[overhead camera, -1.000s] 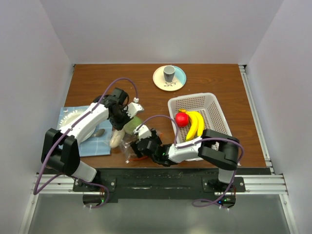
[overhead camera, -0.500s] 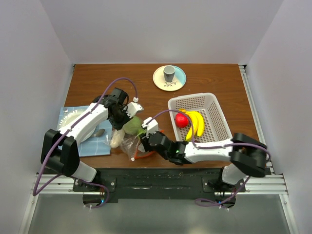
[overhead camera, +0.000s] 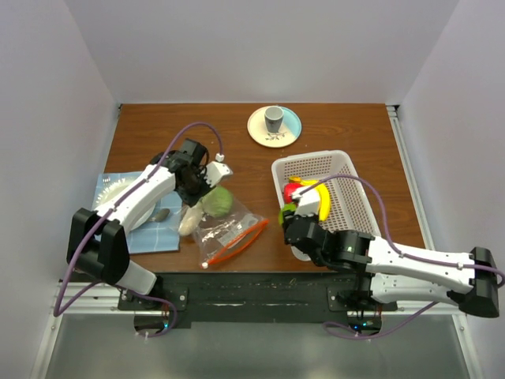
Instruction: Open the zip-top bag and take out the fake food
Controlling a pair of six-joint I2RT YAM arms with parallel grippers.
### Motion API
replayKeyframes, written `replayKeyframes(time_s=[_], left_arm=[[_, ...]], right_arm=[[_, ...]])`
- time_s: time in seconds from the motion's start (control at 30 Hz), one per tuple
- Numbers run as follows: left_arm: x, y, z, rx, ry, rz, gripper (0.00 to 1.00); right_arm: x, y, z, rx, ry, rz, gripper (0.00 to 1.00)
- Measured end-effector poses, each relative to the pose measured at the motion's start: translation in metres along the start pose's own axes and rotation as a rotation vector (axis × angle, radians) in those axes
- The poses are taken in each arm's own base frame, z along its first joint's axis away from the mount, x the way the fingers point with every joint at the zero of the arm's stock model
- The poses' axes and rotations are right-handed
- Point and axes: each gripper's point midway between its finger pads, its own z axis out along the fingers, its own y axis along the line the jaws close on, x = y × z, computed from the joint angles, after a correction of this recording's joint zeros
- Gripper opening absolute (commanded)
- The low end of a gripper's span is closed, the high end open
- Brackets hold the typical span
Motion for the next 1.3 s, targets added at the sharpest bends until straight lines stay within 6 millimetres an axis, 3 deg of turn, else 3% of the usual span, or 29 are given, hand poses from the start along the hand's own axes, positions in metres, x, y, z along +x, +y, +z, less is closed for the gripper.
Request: replayKeyframes(time_s=[0.07, 0.1, 0.13, 0.2, 0.23, 0.3, 0.33, 0.37, 0.43, 0.57, 0.63, 0.73, 0.87, 1.07, 1.3], left_arm=[[-0.006, 0.003, -0.004, -0.008, -0.016, -0.001, 0.0], [-0.009, 0.004, -0.006, -0.01, -0.023, -0.004, 0.0], [-0.013, 0.005, -0.008, -0.01, -0.032, -0.007, 0.0], [-0.024, 0.007, -0.016, -0.007, -0.058, -0.012, 0.0], [-0.031, 0.008, -0.02, -0.008, -0.074, -0.014, 0.0], [-0.043, 0.008, -0.03, -0.012, -0.105, -0.012, 0.0], [-0.049, 0.006, -0.034, -0.013, -0.118, -0.007, 0.0], [-0.055, 0.002, -0.036, -0.014, -0.129, 0.004, 0.0], [-0.063, -0.01, -0.04, -0.002, -0.142, 0.031, 0.0], [-0.072, -0.034, -0.053, 0.048, -0.17, 0.071, 0.0], [-0.075, -0.036, -0.061, 0.052, -0.197, 0.075, 0.0], [-0.073, -0.036, -0.066, 0.038, -0.219, 0.076, 0.0], [-0.053, -0.038, -0.049, 0.032, -0.165, 0.07, 0.0], [-0.02, -0.035, -0.018, -0.007, -0.055, 0.061, 0.0], [-0.021, -0.027, -0.013, -0.049, -0.053, 0.06, 0.0]], right_arm=[[0.007, -0.032, -0.005, 0.137, 0.003, 0.028, 0.08], [0.009, -0.044, -0.006, 0.191, 0.003, 0.033, 0.16], [0.011, -0.058, -0.007, 0.255, 0.001, 0.039, 0.3], [0.013, -0.08, -0.007, 0.365, -0.003, 0.039, 0.4], [0.015, -0.089, -0.005, 0.415, -0.002, 0.032, 0.49], [0.016, -0.097, -0.001, 0.481, 0.003, 0.008, 0.62], [0.018, -0.097, 0.001, 0.497, 0.008, -0.006, 0.77], [0.02, -0.097, 0.004, 0.513, 0.012, -0.023, 0.82], [0.023, -0.096, 0.009, 0.536, 0.022, -0.057, 0.9], [0.02, -0.089, 0.014, 0.524, 0.018, -0.109, 0.97], [0.013, -0.075, 0.015, 0.465, -0.009, -0.127, 0.98], [0.001, -0.038, 0.011, 0.313, -0.064, -0.131, 0.88], [-0.005, 0.012, 0.002, 0.095, -0.106, -0.114, 0.78], [0.032, 0.064, -0.004, -0.155, -0.067, -0.159, 0.64], [0.067, 0.097, 0.014, -0.243, -0.023, -0.197, 0.55]])
